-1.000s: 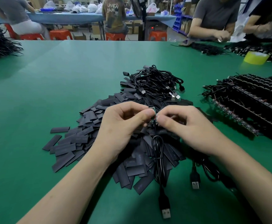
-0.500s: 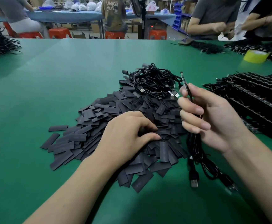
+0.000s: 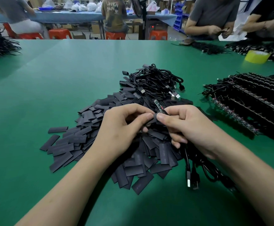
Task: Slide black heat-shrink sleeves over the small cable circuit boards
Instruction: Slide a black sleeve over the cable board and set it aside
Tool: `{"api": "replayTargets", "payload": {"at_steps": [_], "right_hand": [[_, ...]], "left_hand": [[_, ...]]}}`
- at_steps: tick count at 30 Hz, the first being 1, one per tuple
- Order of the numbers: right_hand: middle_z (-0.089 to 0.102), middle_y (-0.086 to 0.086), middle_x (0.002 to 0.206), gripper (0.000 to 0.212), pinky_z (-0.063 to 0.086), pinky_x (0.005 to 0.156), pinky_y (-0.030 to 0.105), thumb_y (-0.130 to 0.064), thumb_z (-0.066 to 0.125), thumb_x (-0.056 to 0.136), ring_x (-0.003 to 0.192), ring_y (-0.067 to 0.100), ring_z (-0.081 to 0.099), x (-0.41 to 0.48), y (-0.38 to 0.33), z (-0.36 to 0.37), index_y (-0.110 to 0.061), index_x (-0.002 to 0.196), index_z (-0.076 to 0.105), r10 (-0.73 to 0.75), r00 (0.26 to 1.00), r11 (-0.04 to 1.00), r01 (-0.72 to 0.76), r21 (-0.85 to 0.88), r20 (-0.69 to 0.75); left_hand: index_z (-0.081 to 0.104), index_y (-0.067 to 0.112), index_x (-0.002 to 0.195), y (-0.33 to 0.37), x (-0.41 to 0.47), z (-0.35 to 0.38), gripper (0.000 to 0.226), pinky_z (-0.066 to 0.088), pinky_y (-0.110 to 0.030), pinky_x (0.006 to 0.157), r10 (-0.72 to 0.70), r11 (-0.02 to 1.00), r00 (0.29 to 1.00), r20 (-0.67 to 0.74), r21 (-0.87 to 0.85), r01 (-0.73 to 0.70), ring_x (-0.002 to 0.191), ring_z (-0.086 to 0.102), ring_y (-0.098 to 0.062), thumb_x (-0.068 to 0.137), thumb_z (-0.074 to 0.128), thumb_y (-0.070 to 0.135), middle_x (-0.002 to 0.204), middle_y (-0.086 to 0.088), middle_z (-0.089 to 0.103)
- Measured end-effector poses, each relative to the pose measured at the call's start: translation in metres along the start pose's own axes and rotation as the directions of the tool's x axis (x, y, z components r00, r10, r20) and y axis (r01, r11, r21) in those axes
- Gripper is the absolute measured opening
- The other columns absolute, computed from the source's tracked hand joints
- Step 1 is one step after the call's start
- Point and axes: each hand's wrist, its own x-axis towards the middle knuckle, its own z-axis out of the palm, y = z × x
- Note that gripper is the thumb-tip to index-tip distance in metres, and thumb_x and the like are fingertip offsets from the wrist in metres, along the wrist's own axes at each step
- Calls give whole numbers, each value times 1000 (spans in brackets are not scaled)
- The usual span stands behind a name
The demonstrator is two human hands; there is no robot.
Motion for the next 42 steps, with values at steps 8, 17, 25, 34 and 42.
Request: {"api": "replayTargets", "payload": {"at_steps": [8,17,25,34,42], "right_hand": [[36,-4,48,31,43,42,25,-22,60,102,36,9,30,3,8,0,5,86,61,-20,999,999,18,-35,-45],[34,-6,55,37,44,44,28,-36,48,103,39,14,33,5,2,-10,-19,71,56,-29,999,990,24,-136,-39],[36,-10,48,39,40,47,27,-38,49,101,37,16,42,2,1,-11,-13,71,51,-90,995,911,64,-407,-46],[43,-11,48,40,29,48,23,-38,53,101,44,7,38,-2,-2,-6,-11,71,54,-155,987,716,77,-694,-51],[43,-11,45,39,30,46,19,-38,53,101,41,6,38,-2,-4,-8,-16,69,56,-77,997,723,57,-688,2]], "left_hand": [[80,27,103,1,-4,0,23,45,-17,70,290,872,957,-10,416,-260,72,58,1,82,84,36,82,19,65],[83,27,95,-8,1,-8,16,45,-7,67,114,978,971,-210,196,-72,70,65,7,80,85,24,83,20,76],[83,27,89,-10,2,-9,12,43,-7,62,115,983,976,-187,162,-85,64,63,6,80,86,22,76,20,74],[83,29,95,-14,1,-13,16,47,-19,66,154,944,979,-136,313,-105,70,64,-1,80,86,27,84,17,74],[82,21,102,-12,3,-19,19,48,-13,76,279,881,960,32,390,-270,82,66,-3,83,83,22,93,10,73]]}}
